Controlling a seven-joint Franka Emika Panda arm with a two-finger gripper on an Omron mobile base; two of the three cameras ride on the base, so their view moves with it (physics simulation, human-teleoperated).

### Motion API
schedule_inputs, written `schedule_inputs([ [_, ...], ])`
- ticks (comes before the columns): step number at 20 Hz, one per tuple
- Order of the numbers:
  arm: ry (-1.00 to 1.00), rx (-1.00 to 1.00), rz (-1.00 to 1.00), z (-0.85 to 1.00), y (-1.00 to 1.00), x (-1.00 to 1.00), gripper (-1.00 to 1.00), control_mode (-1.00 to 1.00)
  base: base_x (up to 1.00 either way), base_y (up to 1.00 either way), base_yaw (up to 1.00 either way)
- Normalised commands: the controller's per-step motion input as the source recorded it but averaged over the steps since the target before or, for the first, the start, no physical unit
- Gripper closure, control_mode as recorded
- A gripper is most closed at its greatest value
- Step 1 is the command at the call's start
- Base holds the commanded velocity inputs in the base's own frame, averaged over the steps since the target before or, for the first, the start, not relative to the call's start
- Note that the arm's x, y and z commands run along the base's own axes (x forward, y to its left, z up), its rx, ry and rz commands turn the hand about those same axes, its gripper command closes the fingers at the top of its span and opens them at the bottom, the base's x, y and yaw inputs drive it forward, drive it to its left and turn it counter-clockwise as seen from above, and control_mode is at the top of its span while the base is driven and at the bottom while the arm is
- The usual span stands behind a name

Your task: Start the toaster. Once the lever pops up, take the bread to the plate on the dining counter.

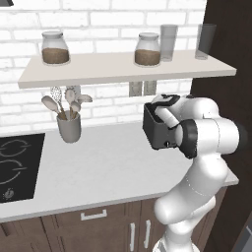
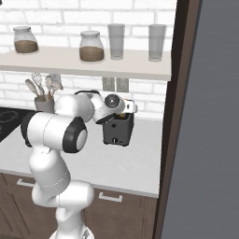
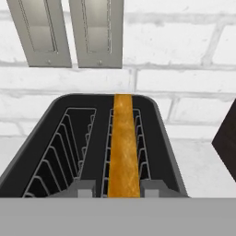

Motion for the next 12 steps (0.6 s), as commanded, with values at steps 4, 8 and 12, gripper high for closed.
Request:
schedule_inputs([
  [4,0.00,0.00,0.00,0.00,0.00,0.00,1.00,-1.00,0.00,0.00,0.00],
  [8,0.00,0.00,0.00,0.00,0.00,0.00,1.00,-1.00,0.00,0.00,0.00],
  [12,0.00,0.00,0.00,0.00,0.00,0.00,1.00,-1.00,0.00,0.00,0.00],
])
